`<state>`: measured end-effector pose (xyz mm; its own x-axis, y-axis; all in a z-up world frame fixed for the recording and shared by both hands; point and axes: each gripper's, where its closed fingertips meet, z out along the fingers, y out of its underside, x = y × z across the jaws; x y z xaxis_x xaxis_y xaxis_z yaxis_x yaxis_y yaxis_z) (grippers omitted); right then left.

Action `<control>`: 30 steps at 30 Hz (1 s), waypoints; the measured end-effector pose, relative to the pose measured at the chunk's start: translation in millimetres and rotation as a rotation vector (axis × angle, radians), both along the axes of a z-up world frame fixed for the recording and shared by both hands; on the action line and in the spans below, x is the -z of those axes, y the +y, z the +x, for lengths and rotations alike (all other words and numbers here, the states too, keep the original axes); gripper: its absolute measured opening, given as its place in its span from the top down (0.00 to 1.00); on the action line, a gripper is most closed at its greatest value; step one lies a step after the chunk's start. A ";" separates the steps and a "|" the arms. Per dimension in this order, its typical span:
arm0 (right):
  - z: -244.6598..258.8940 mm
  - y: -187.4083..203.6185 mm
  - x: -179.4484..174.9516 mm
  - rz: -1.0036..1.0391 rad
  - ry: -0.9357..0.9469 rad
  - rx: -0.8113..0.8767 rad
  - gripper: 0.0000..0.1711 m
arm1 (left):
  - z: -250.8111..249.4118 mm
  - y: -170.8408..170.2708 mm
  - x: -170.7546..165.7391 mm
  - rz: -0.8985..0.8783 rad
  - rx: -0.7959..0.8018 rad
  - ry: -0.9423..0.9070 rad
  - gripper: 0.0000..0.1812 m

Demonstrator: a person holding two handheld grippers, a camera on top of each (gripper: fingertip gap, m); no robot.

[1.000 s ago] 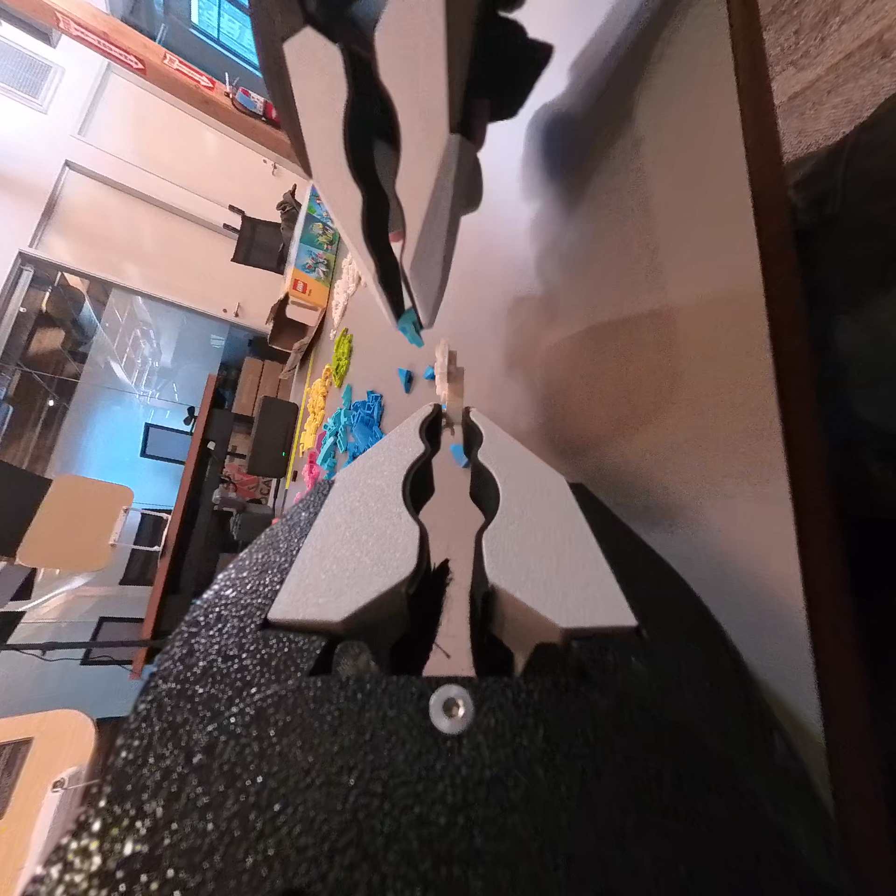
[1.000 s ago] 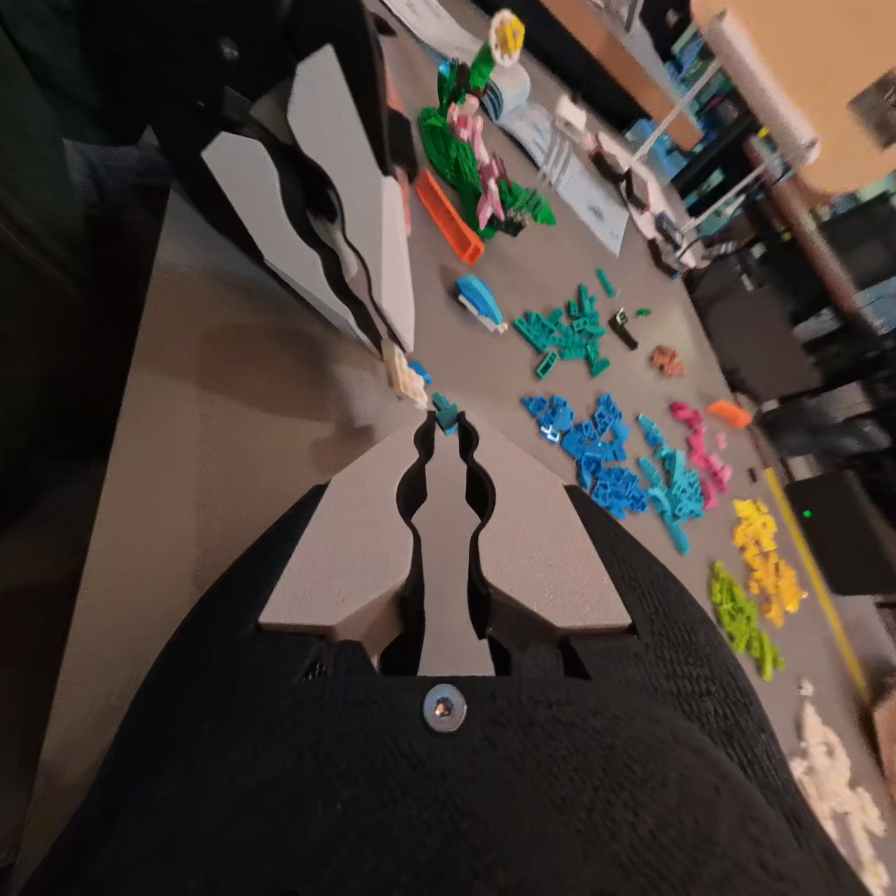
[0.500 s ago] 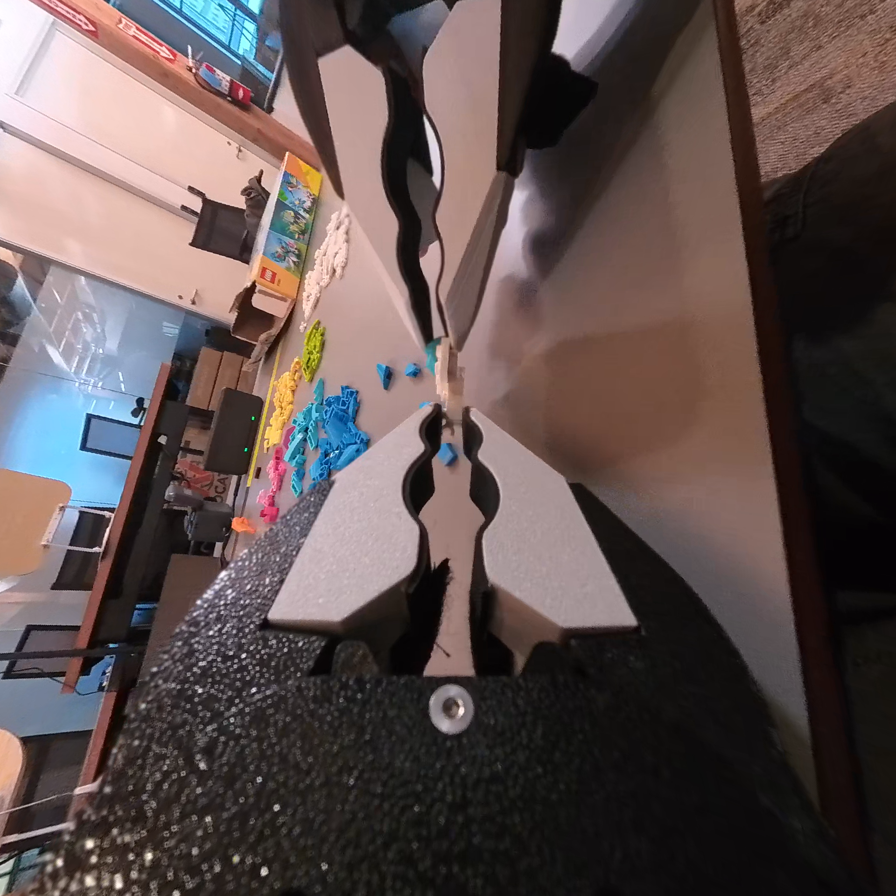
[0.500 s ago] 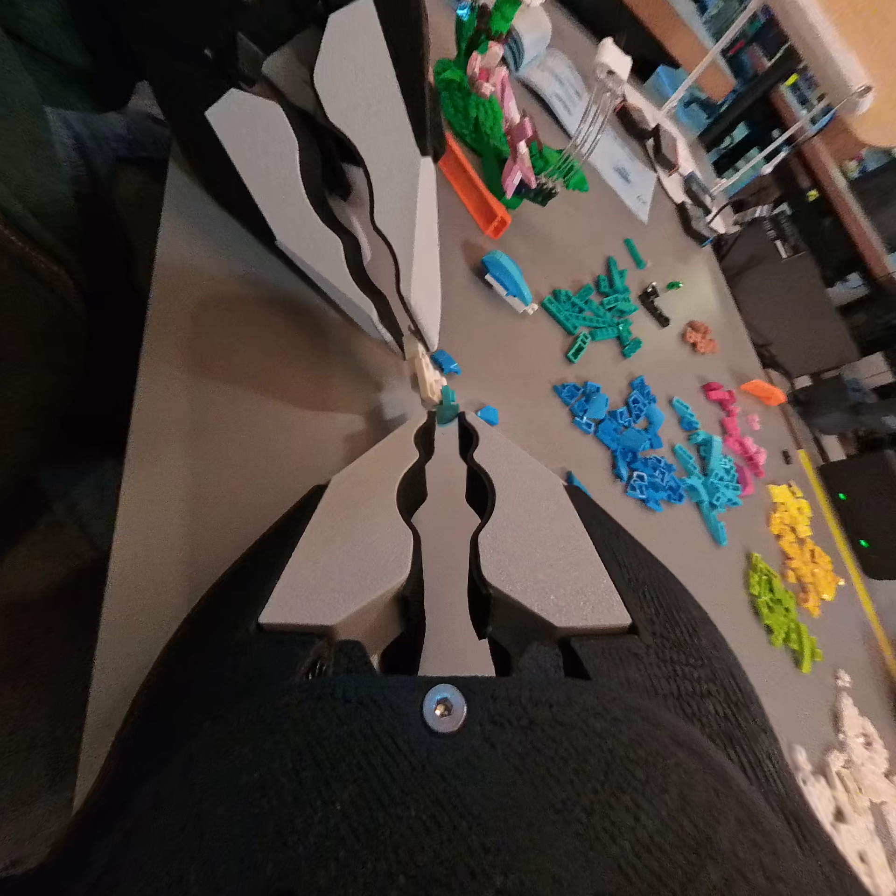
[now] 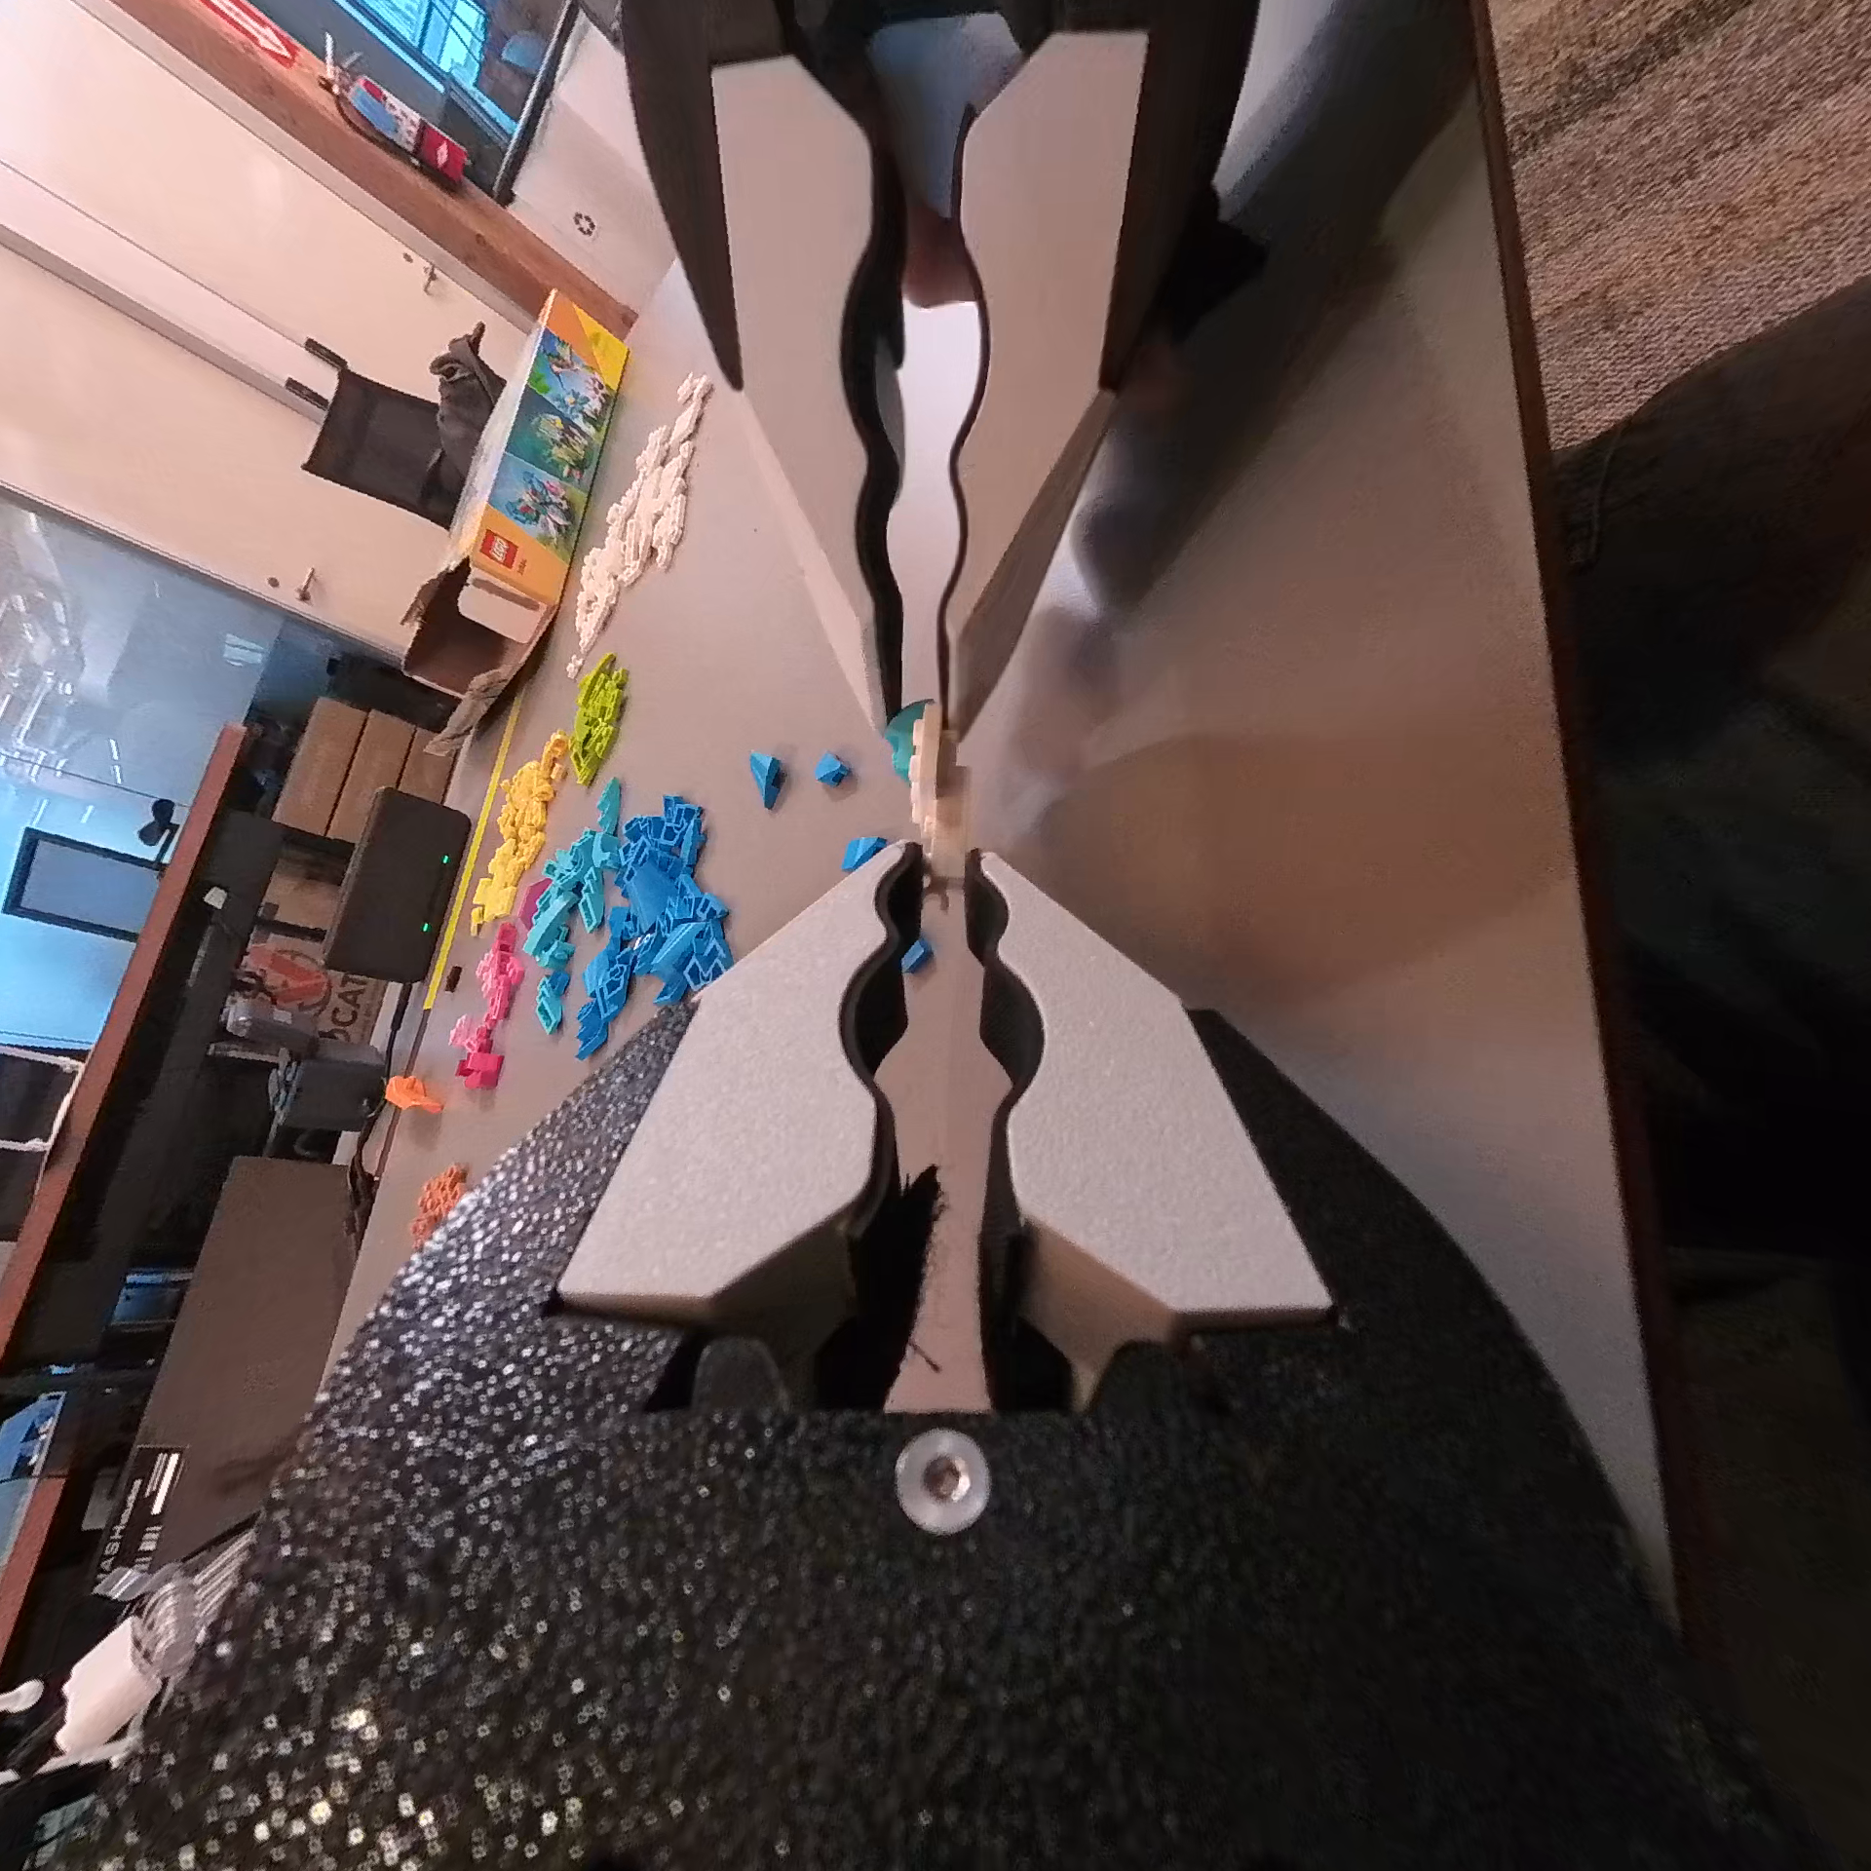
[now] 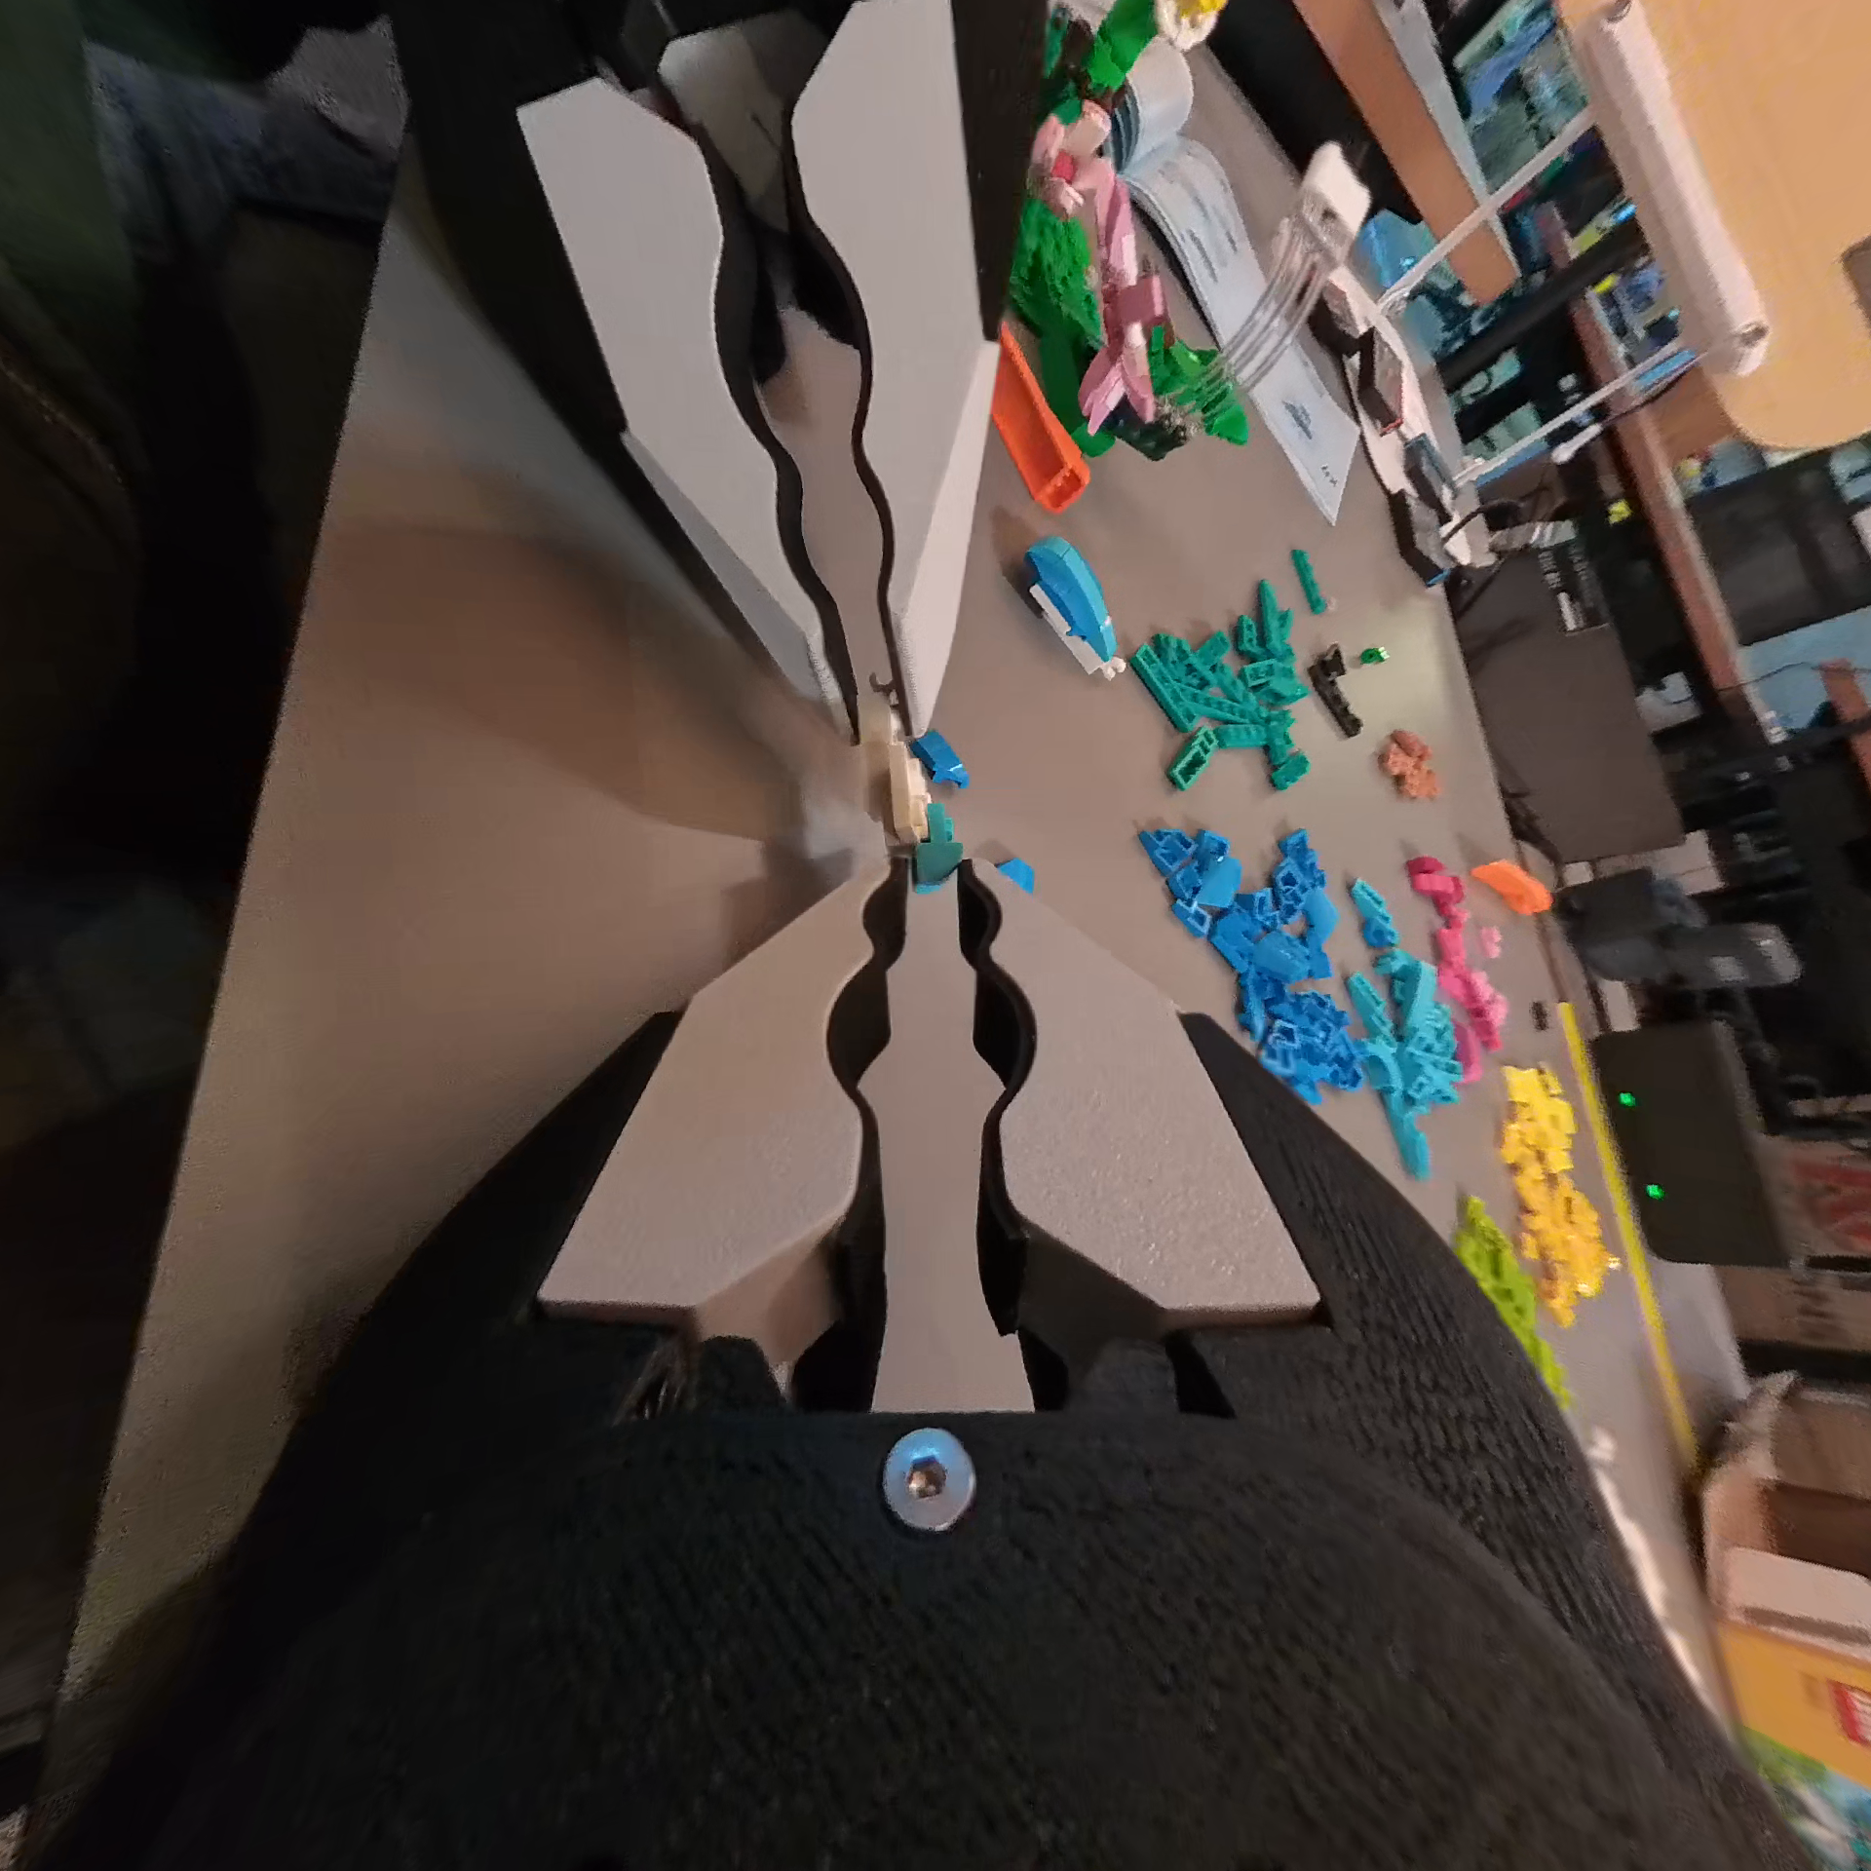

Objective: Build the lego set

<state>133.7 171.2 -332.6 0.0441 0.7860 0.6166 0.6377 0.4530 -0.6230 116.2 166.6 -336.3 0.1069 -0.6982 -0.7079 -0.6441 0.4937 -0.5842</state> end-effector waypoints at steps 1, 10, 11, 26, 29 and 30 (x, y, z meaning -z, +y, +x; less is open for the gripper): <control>-0.1 0.4 0.2 0.022 -0.010 -0.003 0.95 | -0.1 -0.1 0.0 -0.002 0.000 0.000 0.97; 0.3 -1.8 -1.3 0.151 -0.069 -0.035 0.96 | -1.0 -0.4 -0.4 -0.030 0.000 -0.011 0.97; 0.4 -2.4 -1.3 0.166 -0.077 -0.042 0.96 | -1.2 -0.2 -0.3 -0.038 -0.003 -0.014 0.97; -0.5 0.2 5.0 0.250 -0.165 -0.018 0.88 | -2.5 0.2 -0.4 -0.061 -0.013 -0.019 0.97; -4.4 0.4 -0.3 0.275 -0.155 -0.004 0.90 | -2.4 0.1 -0.1 -0.055 -0.014 -0.013 0.97; -4.9 0.7 -1.2 0.293 -0.165 0.000 0.91 | -2.5 0.5 -0.2 -0.056 -0.018 -0.014 0.97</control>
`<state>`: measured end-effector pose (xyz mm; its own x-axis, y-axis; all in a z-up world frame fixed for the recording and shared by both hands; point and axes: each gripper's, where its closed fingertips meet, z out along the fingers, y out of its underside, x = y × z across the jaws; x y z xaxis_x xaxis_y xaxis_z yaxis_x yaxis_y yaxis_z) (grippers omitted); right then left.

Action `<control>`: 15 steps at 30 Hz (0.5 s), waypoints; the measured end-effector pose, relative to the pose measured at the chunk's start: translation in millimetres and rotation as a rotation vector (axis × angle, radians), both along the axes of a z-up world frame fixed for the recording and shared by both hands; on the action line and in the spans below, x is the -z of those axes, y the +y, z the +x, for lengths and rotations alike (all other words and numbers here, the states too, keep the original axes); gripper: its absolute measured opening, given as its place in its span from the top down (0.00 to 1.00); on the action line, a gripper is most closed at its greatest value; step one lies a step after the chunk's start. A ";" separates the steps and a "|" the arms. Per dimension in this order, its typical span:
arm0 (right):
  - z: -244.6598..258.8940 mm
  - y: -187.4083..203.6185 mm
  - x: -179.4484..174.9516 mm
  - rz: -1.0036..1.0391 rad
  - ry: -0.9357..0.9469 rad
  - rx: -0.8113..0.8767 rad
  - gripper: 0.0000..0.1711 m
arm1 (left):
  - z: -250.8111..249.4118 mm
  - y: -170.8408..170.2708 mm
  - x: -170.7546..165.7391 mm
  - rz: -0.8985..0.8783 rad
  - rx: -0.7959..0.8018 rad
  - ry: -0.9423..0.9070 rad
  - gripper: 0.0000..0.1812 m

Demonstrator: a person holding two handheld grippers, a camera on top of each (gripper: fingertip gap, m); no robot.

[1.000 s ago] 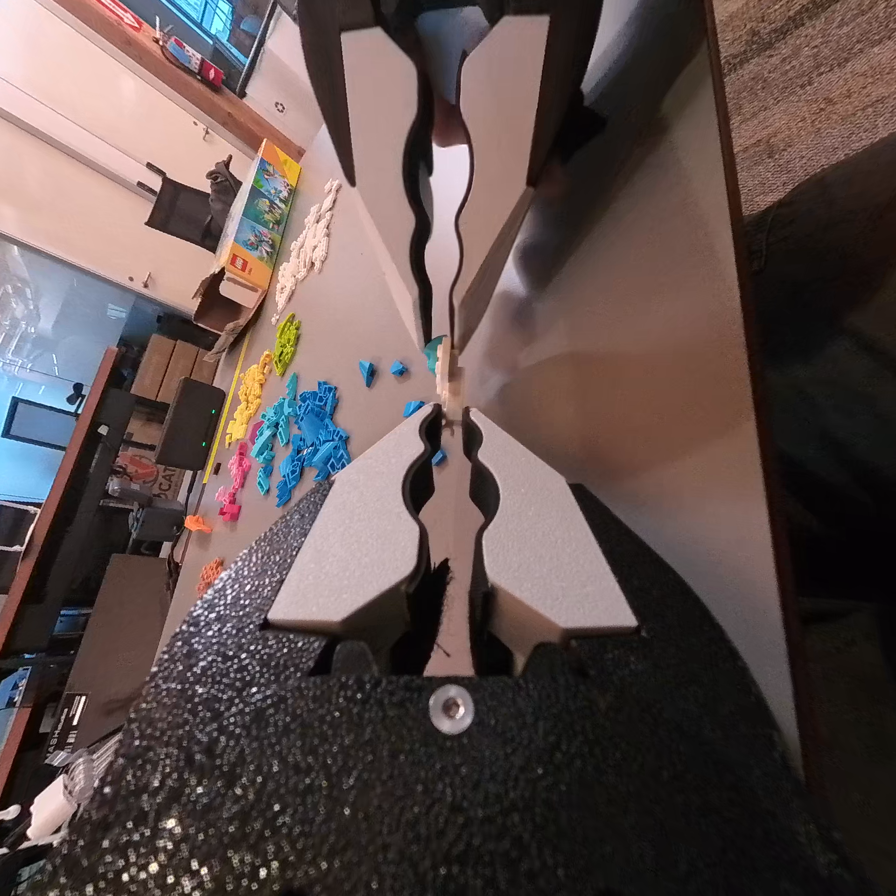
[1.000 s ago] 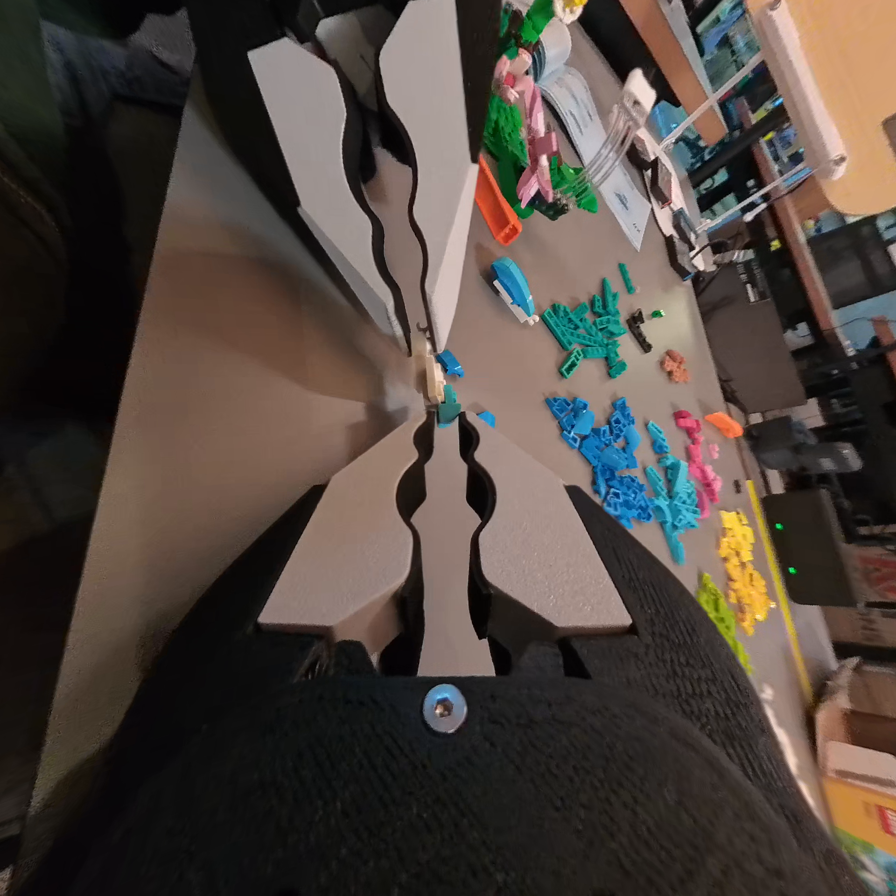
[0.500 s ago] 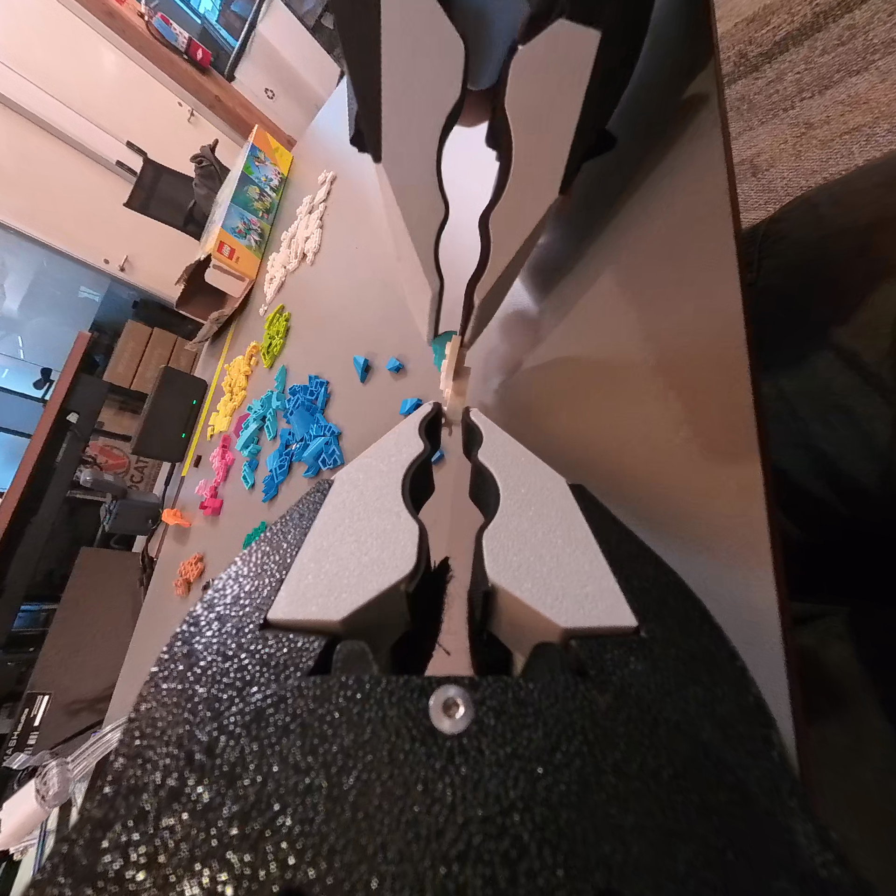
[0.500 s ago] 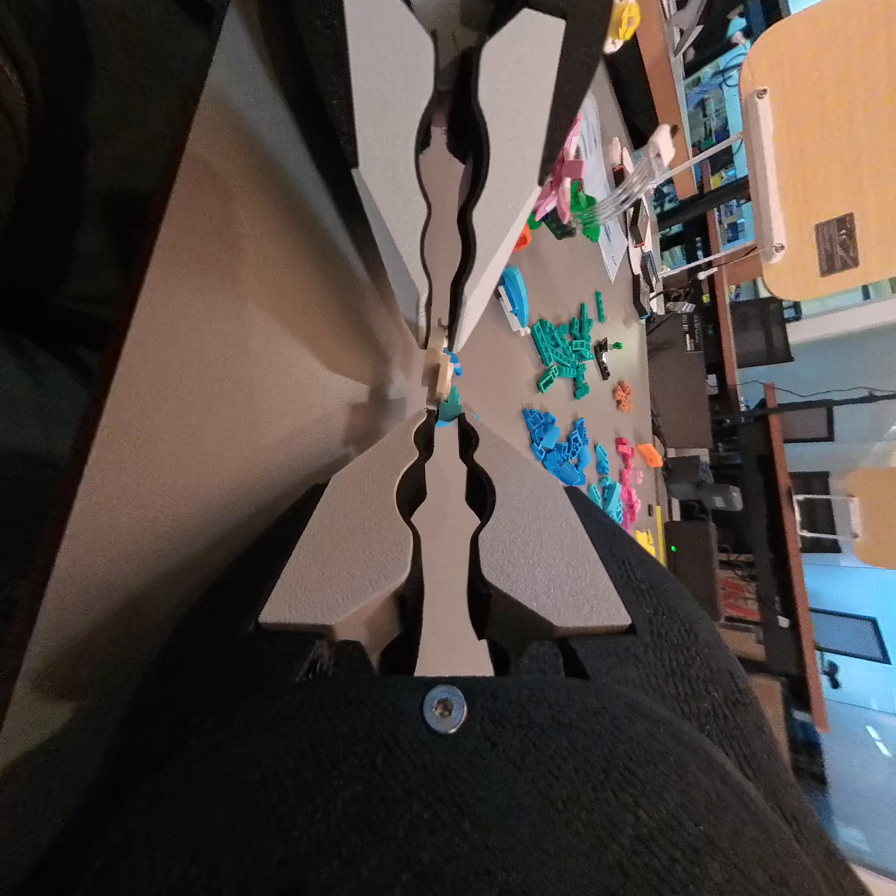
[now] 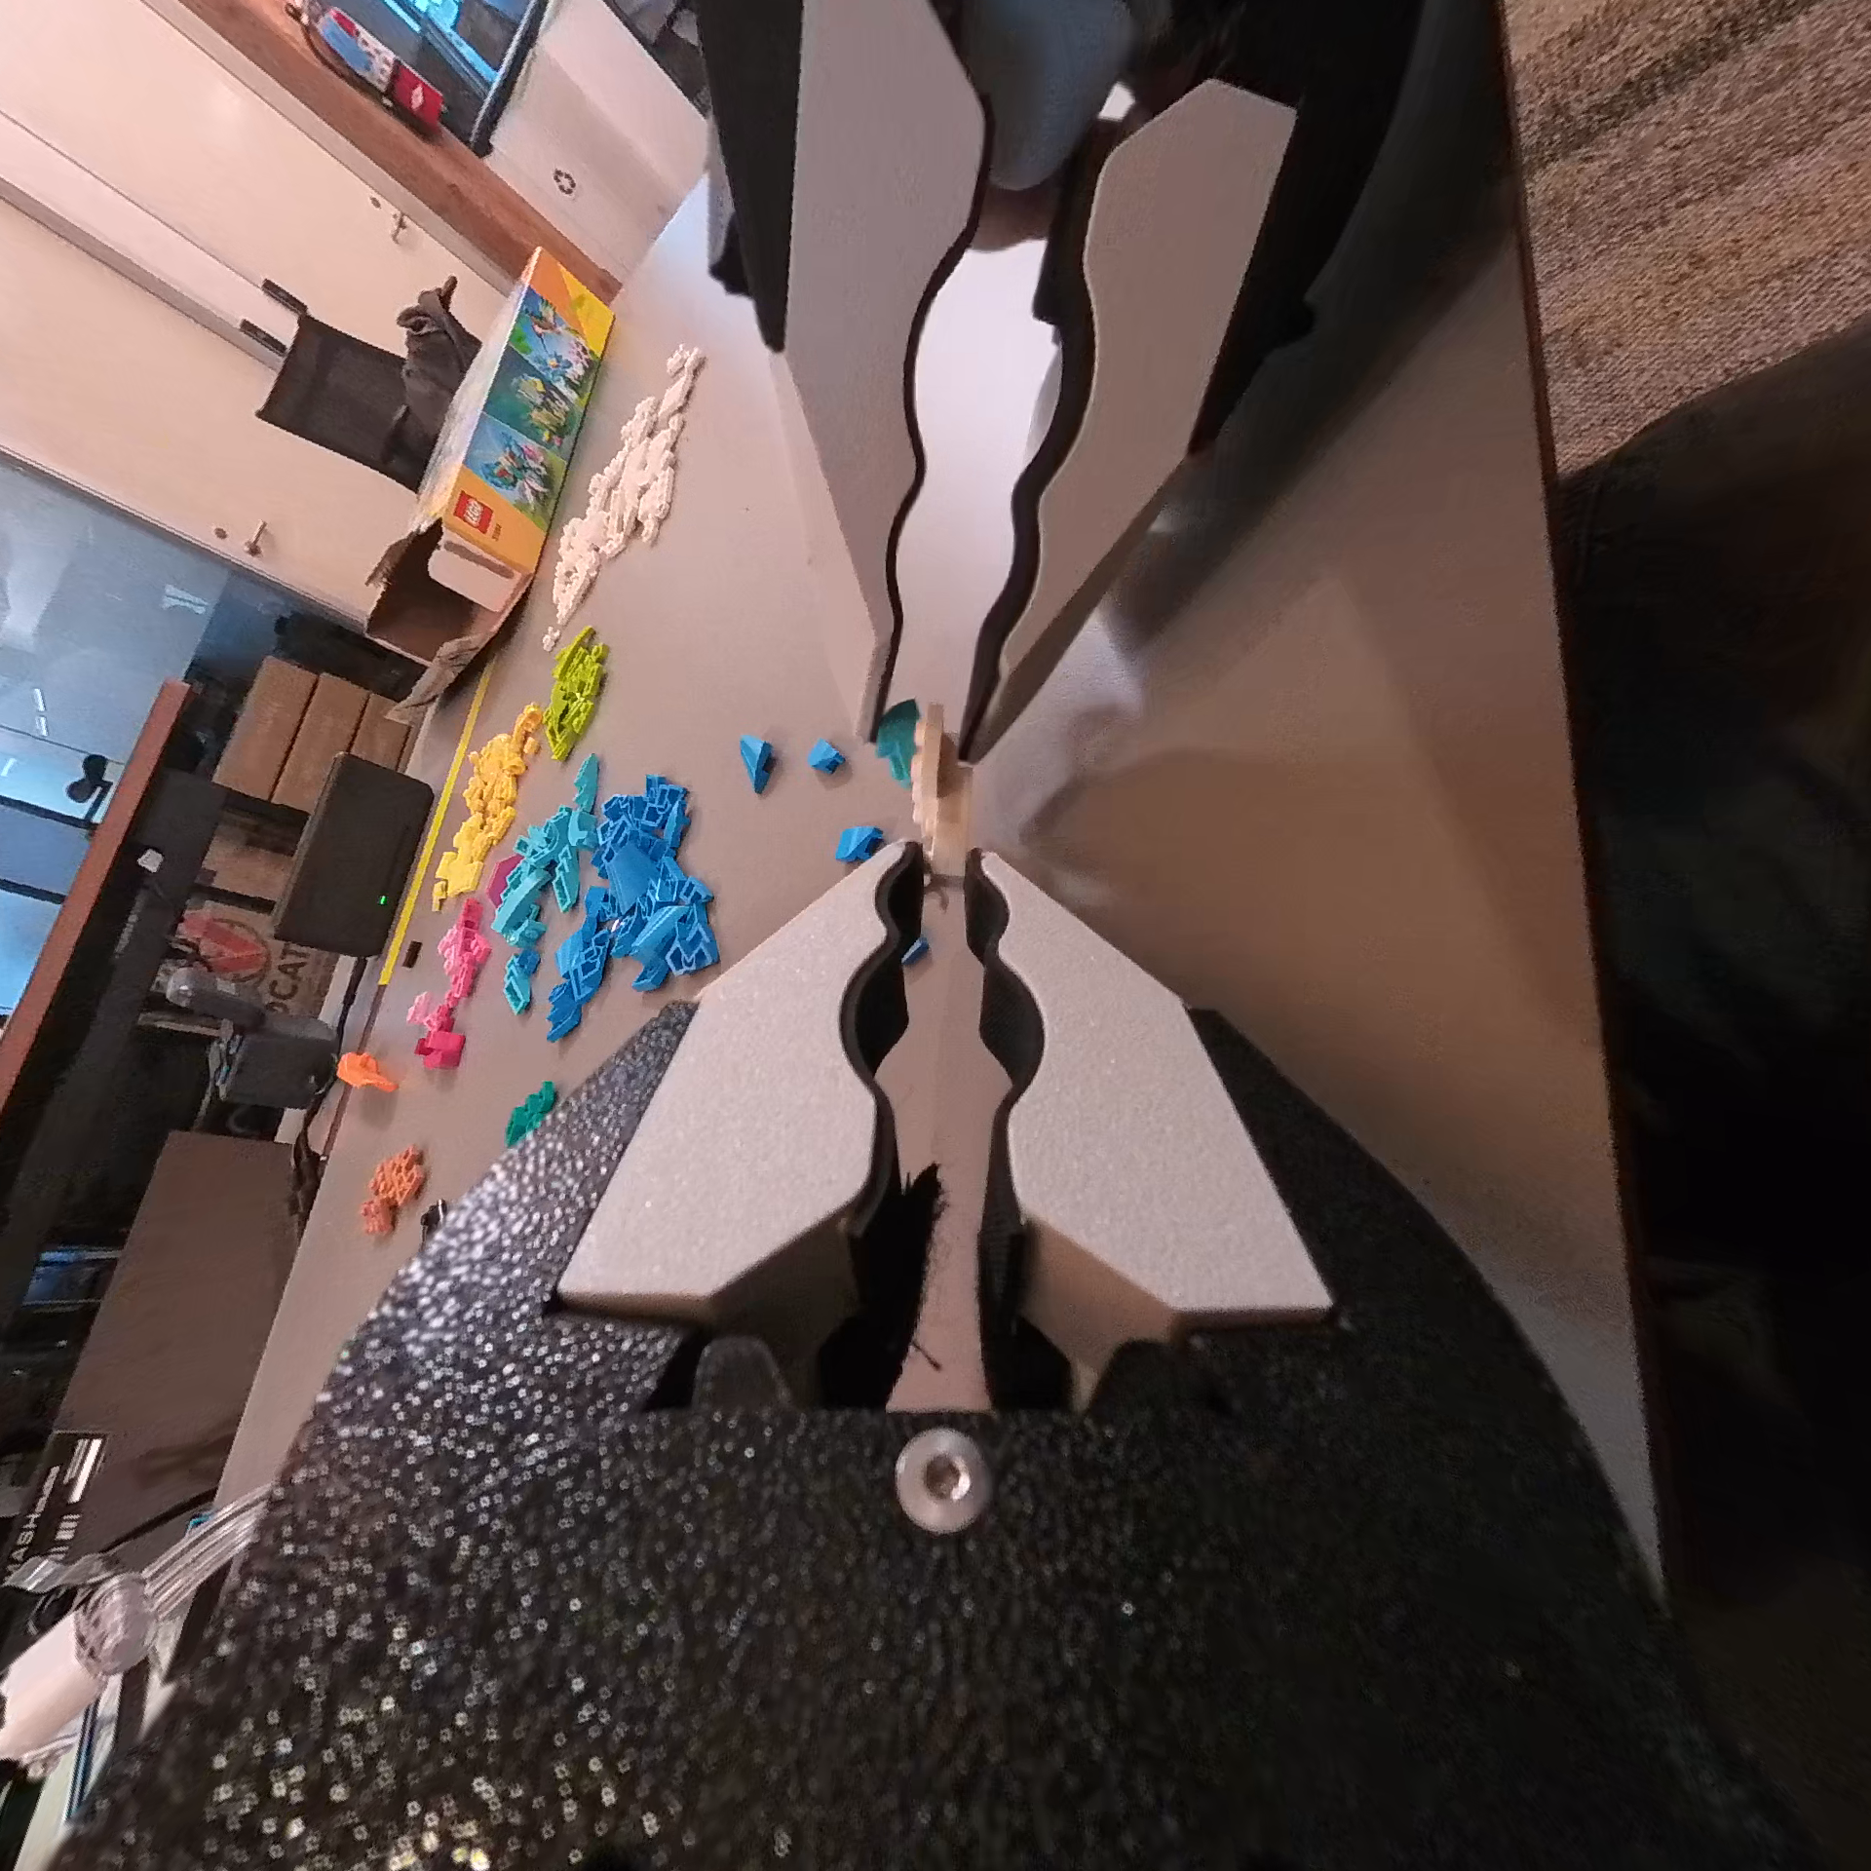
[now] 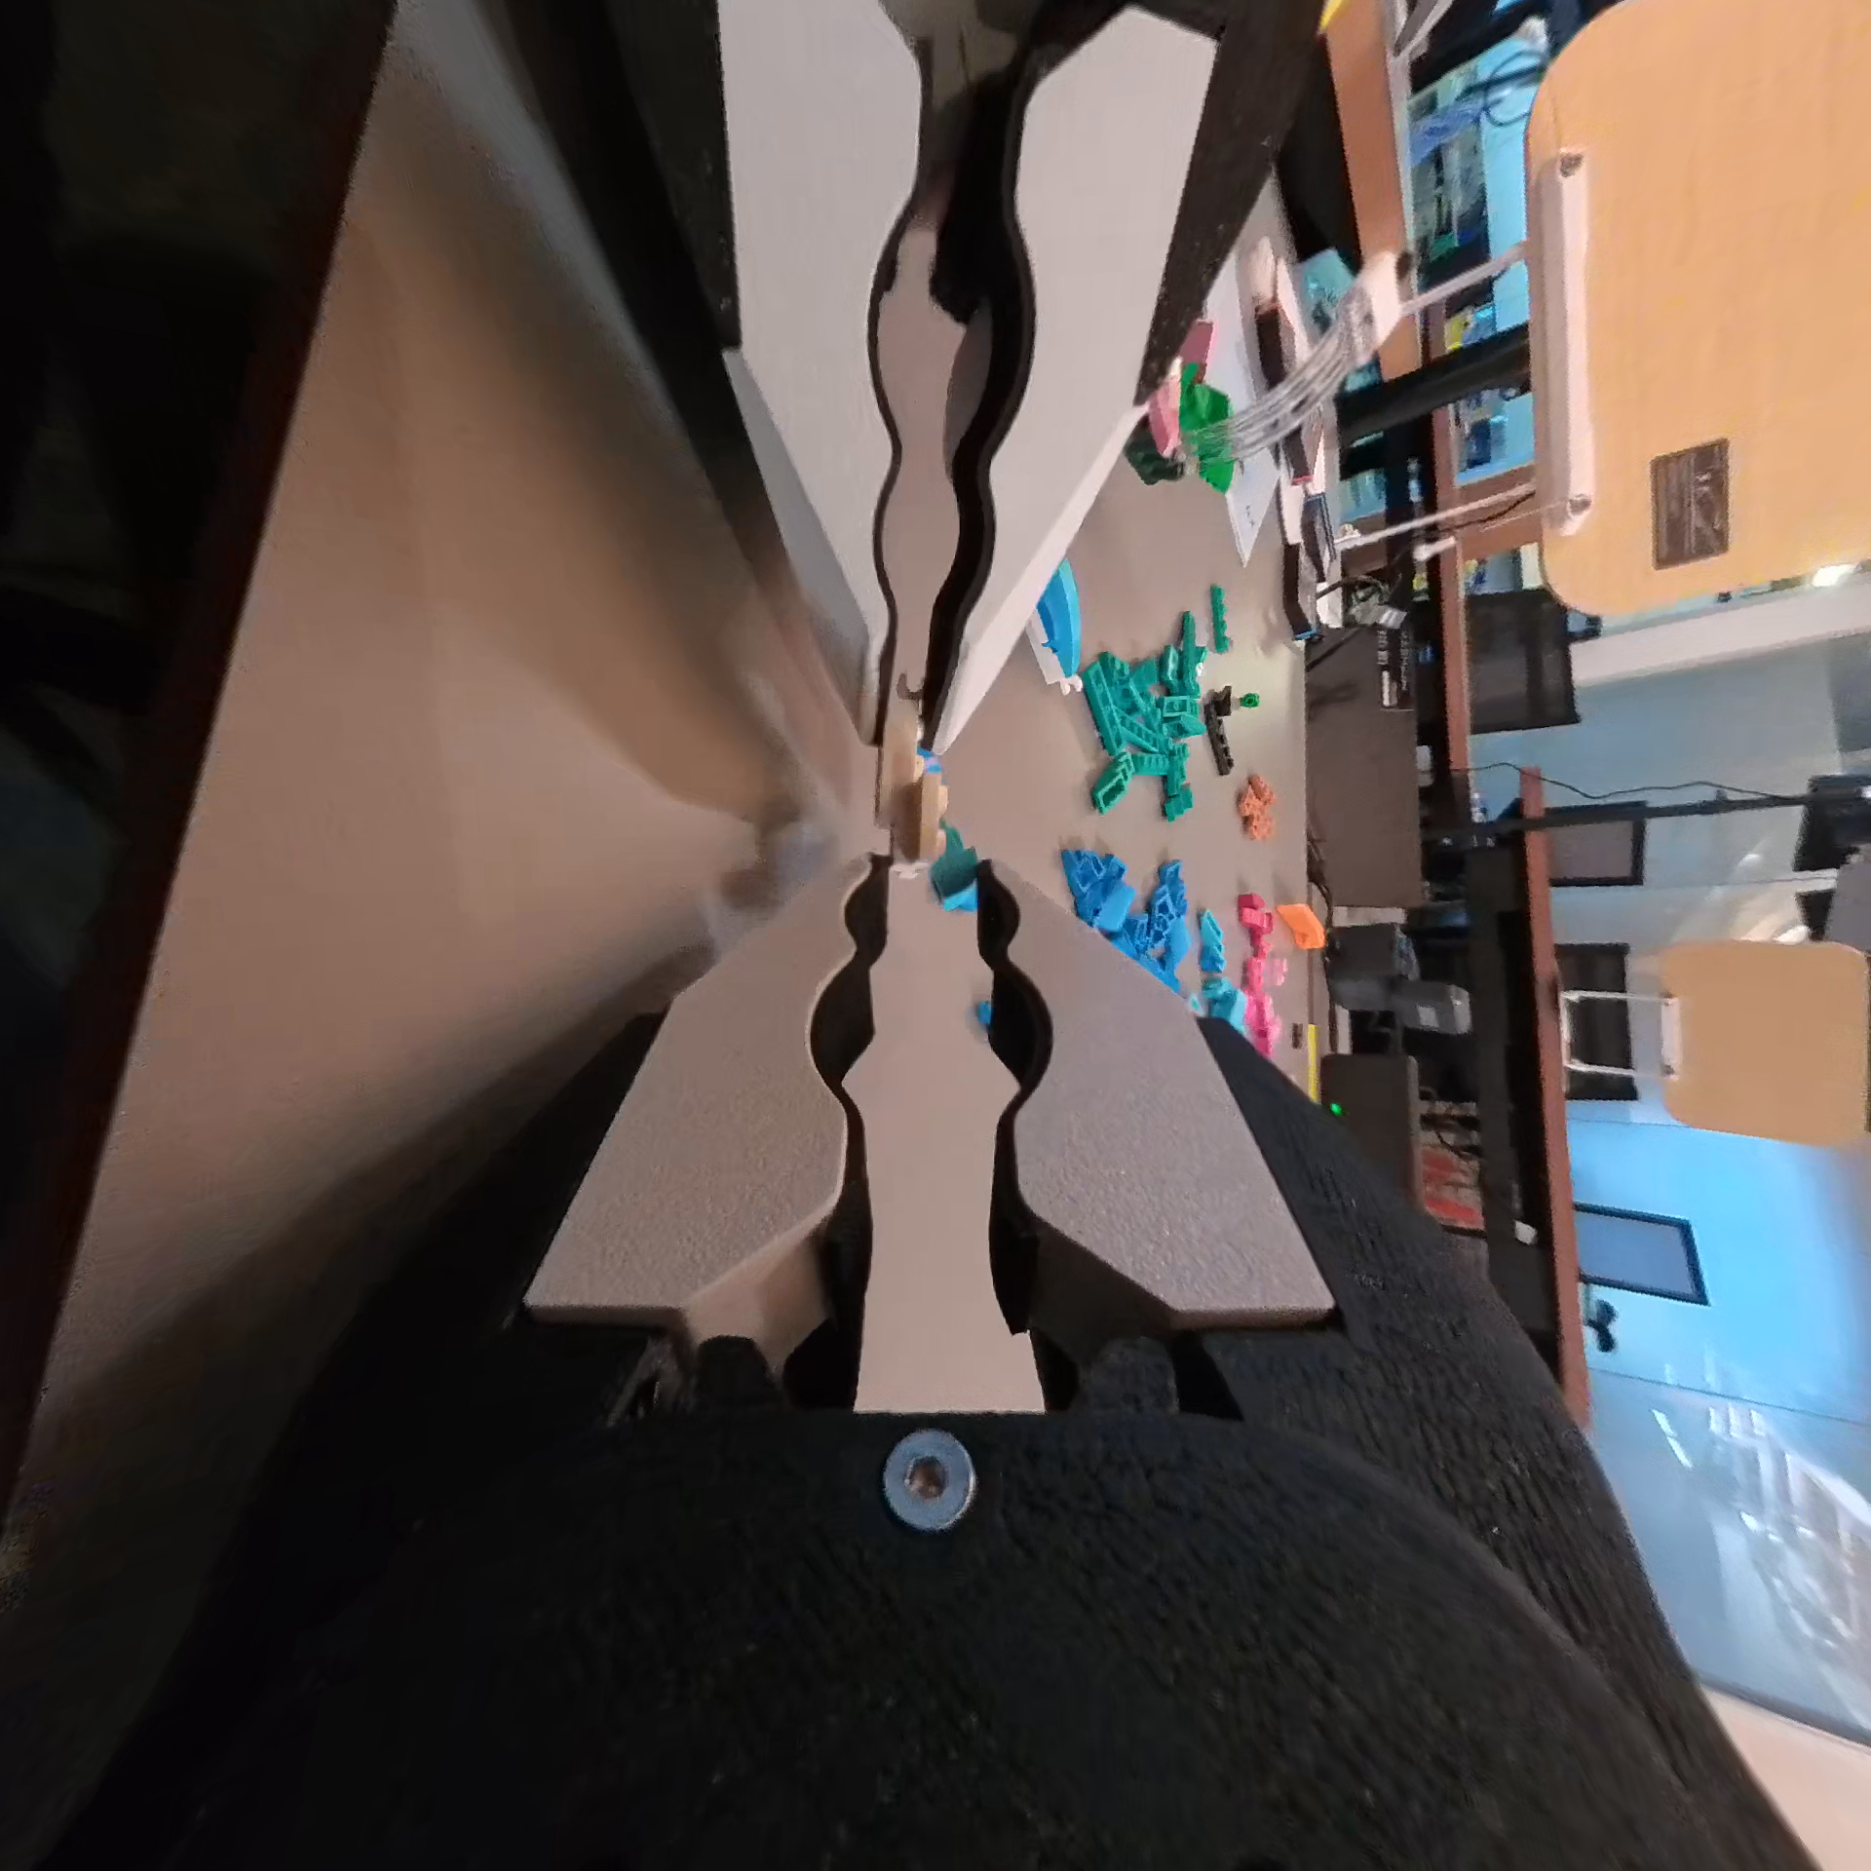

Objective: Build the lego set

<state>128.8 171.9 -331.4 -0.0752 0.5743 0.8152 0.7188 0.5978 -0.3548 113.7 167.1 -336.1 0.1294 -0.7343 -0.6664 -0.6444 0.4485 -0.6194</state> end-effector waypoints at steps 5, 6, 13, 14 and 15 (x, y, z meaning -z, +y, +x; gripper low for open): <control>0.9 0.2 1.2 0.035 -0.023 0.004 0.91 | 0.0 -0.2 0.3 0.001 0.001 0.002 0.97; 1.1 0.2 1.3 0.035 -0.021 0.006 0.91 | 0.1 -0.2 0.3 -0.001 0.002 0.001 0.97; 2.8 -0.6 1.6 -0.040 0.023 0.012 0.92 | 0.3 -0.8 0.0 0.003 0.010 -0.003 0.97; 3.3 -0.2 1.3 -0.042 0.027 0.015 0.92 | 0.3 -0.9 -0.1 0.003 0.011 -0.003 0.97; 4.1 0.6 0.5 -0.037 0.030 0.019 0.95 | 0.3 -1.1 -0.1 0.005 0.013 -0.003 0.97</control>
